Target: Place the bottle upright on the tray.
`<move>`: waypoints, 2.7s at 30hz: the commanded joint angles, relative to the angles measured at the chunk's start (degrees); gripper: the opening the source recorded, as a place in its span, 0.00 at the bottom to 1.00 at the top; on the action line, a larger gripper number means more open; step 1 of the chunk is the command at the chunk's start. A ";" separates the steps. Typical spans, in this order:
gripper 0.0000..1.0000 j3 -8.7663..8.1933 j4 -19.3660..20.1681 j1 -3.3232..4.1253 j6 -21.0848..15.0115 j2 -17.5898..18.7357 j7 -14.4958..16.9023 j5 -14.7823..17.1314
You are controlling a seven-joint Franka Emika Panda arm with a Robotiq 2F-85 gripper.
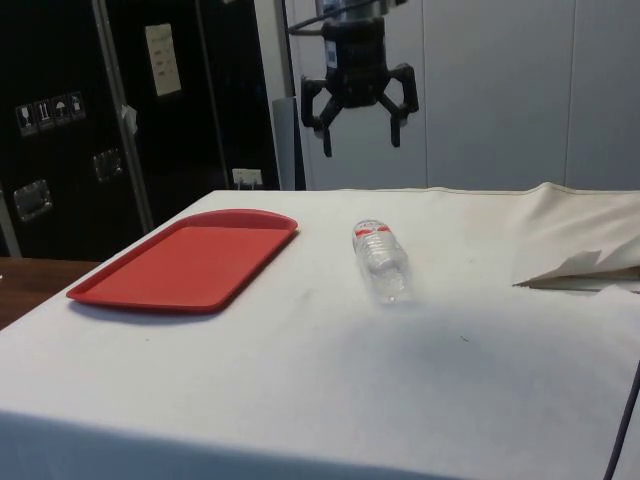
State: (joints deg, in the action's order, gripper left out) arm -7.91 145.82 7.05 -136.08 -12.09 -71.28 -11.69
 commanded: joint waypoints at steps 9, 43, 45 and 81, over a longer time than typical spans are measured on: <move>1.00 -0.86 1.66 0.23 -5.67 3.09 0.92 1.60; 1.00 -8.88 2.58 -0.40 -15.87 10.94 13.01 6.70; 1.00 -9.17 2.58 -0.40 -16.21 11.34 13.75 6.99; 1.00 -11.46 1.09 -0.74 -17.99 15.53 16.62 6.19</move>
State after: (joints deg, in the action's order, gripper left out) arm -19.42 146.91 6.30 -154.07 3.50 -54.72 -5.67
